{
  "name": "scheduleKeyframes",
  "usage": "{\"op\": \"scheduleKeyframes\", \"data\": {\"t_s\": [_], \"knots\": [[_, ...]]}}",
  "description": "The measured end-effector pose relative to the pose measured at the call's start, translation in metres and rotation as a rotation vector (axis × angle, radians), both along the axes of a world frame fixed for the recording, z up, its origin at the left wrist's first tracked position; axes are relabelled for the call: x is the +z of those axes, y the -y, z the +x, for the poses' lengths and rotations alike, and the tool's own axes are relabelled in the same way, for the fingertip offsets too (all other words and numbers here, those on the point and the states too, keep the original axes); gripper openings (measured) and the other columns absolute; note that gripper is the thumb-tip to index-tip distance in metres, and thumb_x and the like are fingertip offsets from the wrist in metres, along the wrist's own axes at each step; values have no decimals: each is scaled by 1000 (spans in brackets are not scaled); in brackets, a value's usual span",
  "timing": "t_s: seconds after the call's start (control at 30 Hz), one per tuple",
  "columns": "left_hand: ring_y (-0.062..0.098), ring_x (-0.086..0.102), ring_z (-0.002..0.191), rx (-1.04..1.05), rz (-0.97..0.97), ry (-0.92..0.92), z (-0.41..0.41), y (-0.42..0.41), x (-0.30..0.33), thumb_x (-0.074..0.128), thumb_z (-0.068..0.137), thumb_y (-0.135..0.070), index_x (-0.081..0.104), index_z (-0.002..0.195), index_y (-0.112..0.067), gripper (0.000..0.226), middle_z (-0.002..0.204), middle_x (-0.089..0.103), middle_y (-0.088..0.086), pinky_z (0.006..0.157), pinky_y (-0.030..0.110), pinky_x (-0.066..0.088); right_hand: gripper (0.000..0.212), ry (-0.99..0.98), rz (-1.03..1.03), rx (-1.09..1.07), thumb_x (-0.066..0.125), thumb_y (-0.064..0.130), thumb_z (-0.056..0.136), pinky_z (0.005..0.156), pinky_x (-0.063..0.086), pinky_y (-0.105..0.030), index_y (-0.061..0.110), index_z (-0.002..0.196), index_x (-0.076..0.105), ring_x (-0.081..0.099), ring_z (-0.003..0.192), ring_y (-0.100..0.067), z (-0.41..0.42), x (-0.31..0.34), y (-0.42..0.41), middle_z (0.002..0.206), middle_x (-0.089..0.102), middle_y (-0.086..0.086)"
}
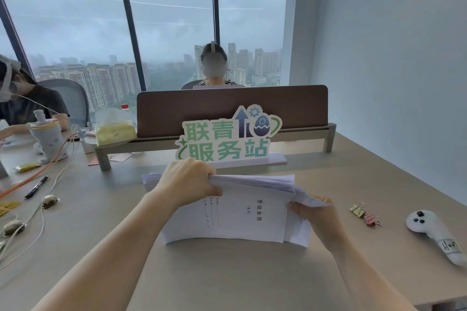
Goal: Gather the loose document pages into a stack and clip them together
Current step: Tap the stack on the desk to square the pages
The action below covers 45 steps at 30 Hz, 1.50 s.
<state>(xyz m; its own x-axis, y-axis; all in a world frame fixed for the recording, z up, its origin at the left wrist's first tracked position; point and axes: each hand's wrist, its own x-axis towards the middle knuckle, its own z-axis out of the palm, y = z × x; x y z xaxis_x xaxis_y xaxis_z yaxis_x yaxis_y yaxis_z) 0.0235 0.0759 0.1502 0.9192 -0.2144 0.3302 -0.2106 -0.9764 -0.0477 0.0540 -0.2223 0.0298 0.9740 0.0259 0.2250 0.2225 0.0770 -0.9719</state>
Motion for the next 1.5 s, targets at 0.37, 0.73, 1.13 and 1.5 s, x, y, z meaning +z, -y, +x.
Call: {"op": "scheduleKeyframes", "data": {"t_s": [0.37,0.73,1.13,1.5], "knots": [[18,60,72,100,-925,43,-11,-105,-39,91,61,-19,68,82,-35,35,81,69,-2,72,33,50,25,-19,47,6,75,-10,75,48,38,-18,8,58,69,49,46,-5,-9,8,-4,52,59,7],[23,69,88,24,-1526,-161,-13,-86,-83,90,58,-23,72,96,-7,45,90,77,3,72,26,52,19,-8,25,21,86,11,69,62,53,-23,8,84,76,68,63,-9,-8,6,-4,73,76,0],[18,68,78,9,-1700,-47,-12,-60,-81,80,71,-10,70,96,-13,27,85,76,0,62,22,54,36,103,-108,-10,68,-14,81,68,53,-16,16,101,71,69,78,-3,-7,18,-48,86,76,9],[8,66,58,7,-1758,182,-13,-45,-63,77,78,-6,70,83,-15,12,71,73,-6,55,23,55,37,249,-43,-332,64,-1,84,69,49,-25,33,100,60,62,77,2,-15,45,-76,90,68,12]]}}
